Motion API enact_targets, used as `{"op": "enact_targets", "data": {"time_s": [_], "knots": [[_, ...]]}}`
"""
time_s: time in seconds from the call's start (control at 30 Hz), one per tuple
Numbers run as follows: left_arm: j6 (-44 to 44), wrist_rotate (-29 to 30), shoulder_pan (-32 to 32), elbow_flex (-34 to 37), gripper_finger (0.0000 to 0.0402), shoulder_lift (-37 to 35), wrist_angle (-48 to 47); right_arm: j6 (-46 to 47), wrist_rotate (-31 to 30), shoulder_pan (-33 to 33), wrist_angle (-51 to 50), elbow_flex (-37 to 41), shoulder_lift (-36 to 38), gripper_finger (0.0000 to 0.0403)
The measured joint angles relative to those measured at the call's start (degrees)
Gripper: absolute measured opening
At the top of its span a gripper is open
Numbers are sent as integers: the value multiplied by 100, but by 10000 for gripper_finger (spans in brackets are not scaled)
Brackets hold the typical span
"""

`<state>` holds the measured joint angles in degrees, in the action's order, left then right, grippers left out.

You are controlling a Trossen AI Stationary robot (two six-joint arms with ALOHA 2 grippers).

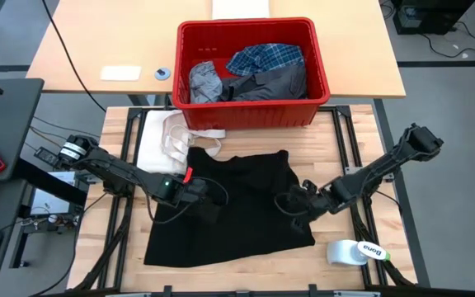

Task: Fold Laundry from Bin
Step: Fold the black shirt

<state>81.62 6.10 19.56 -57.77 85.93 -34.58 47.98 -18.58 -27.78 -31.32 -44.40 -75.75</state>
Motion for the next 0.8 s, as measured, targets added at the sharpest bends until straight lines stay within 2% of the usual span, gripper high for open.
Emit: {"op": "enact_targets", "data": {"time_s": [0.17, 0.3, 0.47, 0.67, 0.8], "knots": [[-21, -128, 64, -1, 6, -24, 172, -1804, -729, -60, -183, 40, 2, 190], [-21, -124, 119, -1, 6, -24, 174, -2770, -1120, -58, -162, 121, 0, 190], [-21, 30, 130, -1, 6, -22, 181, -3019, -1719, -6, 259, 362, -20, 189], [-21, 235, 130, -1, 7, -22, 179, -3175, -1415, 202, 1224, 787, -246, 189], [-30, 269, 128, -1, 7, -22, 182, -3164, -1911, 272, 1269, 793, -515, 189]]}}
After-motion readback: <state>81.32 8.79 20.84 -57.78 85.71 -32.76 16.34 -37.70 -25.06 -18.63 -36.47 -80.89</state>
